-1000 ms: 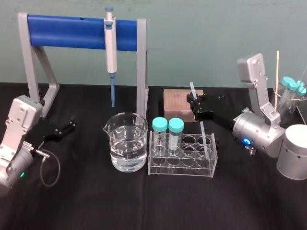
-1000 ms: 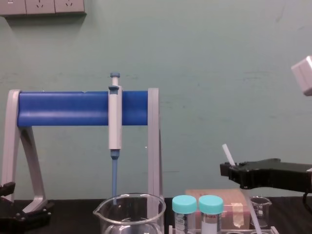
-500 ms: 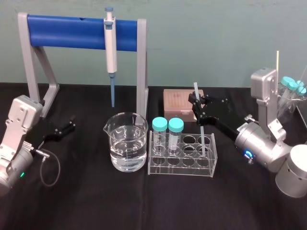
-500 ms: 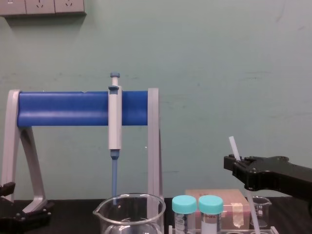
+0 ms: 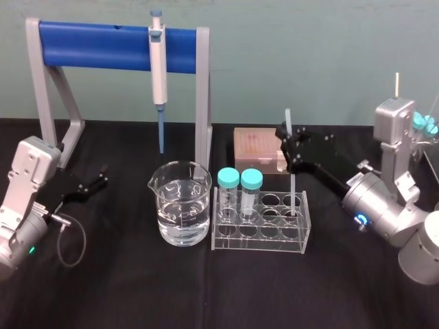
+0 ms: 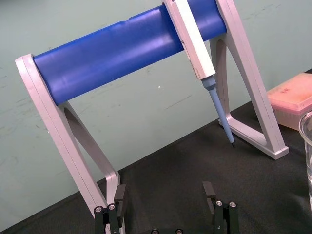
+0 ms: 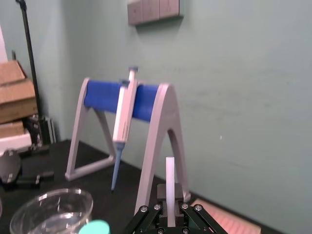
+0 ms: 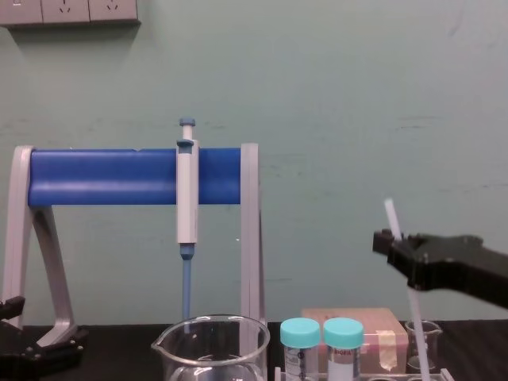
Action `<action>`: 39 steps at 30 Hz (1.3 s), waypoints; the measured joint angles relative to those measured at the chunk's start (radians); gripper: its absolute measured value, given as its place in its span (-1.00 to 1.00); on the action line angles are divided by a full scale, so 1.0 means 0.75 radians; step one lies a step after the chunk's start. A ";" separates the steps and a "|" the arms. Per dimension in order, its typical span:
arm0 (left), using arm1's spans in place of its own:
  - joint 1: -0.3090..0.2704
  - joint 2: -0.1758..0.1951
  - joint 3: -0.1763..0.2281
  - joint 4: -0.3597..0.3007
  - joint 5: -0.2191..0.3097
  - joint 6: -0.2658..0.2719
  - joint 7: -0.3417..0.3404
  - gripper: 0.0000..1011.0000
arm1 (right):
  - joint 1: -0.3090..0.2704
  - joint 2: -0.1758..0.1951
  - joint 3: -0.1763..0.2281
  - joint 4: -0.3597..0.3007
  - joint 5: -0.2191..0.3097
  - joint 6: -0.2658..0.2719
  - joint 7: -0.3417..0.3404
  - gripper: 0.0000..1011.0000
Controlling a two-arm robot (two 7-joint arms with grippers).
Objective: Pick up the stirring rod with one hand, then place it down.
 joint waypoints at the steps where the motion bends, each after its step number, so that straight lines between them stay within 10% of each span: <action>1: 0.000 0.000 0.000 0.000 0.000 0.000 0.000 0.98 | 0.000 -0.001 0.006 -0.007 0.003 -0.004 0.000 -0.86; 17: 0.000 0.000 0.000 0.000 0.000 0.000 0.000 0.98 | -0.019 0.001 0.110 -0.187 0.093 -0.043 -0.006 -0.86; 39: 0.000 0.000 0.000 0.000 0.000 0.000 0.000 0.98 | -0.050 0.057 0.122 -0.245 0.108 -0.008 0.004 -0.86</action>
